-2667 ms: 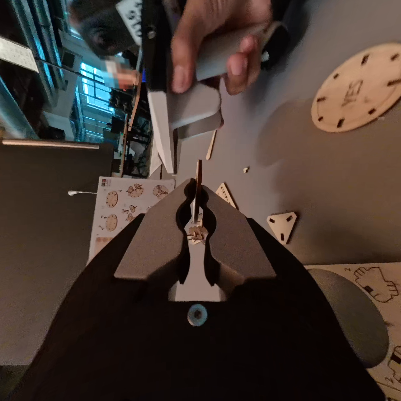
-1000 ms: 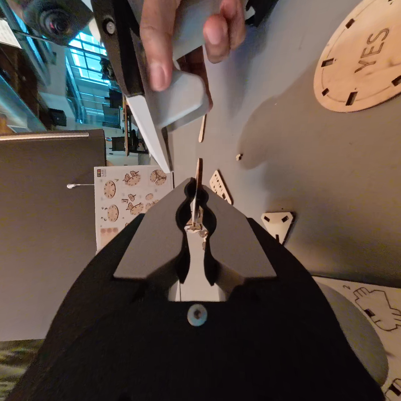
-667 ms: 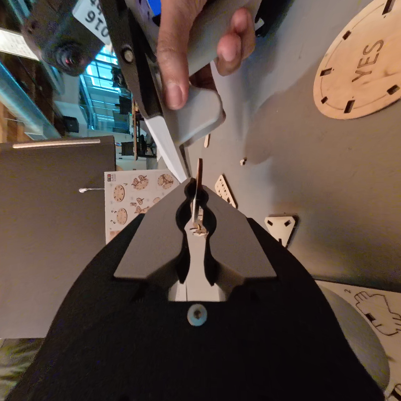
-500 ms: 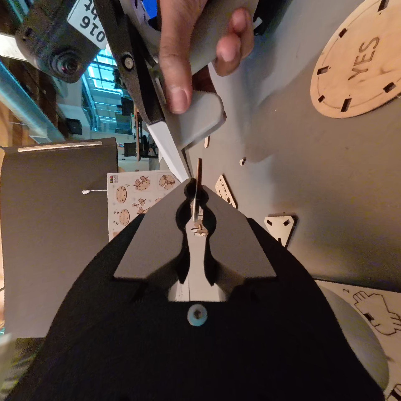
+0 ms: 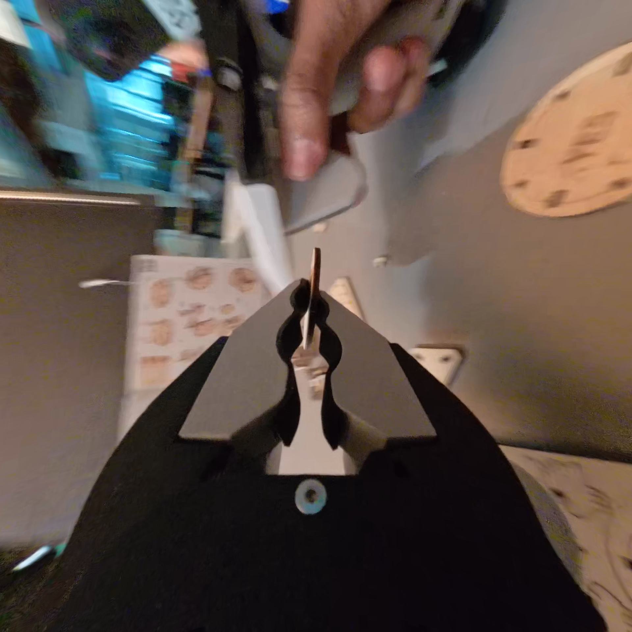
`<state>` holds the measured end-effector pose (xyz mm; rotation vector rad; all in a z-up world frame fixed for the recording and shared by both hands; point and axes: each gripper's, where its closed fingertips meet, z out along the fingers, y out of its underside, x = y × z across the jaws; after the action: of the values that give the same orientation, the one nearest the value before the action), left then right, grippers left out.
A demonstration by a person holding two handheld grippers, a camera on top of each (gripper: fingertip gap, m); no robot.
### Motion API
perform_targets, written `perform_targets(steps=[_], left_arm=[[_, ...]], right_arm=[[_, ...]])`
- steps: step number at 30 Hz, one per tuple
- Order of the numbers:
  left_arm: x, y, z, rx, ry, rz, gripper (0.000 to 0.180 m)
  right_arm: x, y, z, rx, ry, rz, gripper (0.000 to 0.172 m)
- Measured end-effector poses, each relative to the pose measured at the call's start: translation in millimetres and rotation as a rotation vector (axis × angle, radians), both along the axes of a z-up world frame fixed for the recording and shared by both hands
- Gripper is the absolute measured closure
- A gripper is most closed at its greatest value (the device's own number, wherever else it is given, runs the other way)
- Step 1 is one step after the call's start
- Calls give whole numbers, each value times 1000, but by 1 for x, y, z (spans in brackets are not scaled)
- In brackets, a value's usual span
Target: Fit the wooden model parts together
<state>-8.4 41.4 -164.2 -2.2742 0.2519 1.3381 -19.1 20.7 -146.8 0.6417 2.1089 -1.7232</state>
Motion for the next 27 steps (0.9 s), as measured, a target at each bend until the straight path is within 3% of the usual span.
perform_targets(steps=[2, 4, 7, 12, 14, 19, 23, 27], left_arm=[[8, 4, -23, 21, -197, 7, 180], [-7, -6, -13, -52, 9, 37, 180], [-5, -4, -8, 28, -44, 34, 180], [-4, -1, -11, -51, 64, 15, 180], [-3, 2, -9, -55, 92, -6, 180], [2, 2, 4, 147, -52, -59, 180], [6, -4, 24, 344, -164, -123, 180], [-2, -12, 18, 196, -23, -89, 180]], right_arm=[[-5, -1, 22, -127, -58, -30, 172], [-21, 8, 18, -46, 55, -120, 172], [-38, 27, 11, 11, 148, -197, 172], [-26, 23, 7, -66, -24, -50, 172], [-20, 19, 4, -46, -25, -21, 159], [-12, 16, 6, -32, 38, 2, 137], [-1, 13, 14, -116, -55, 71, 145], [0, 13, 13, -125, -87, 78, 150]])
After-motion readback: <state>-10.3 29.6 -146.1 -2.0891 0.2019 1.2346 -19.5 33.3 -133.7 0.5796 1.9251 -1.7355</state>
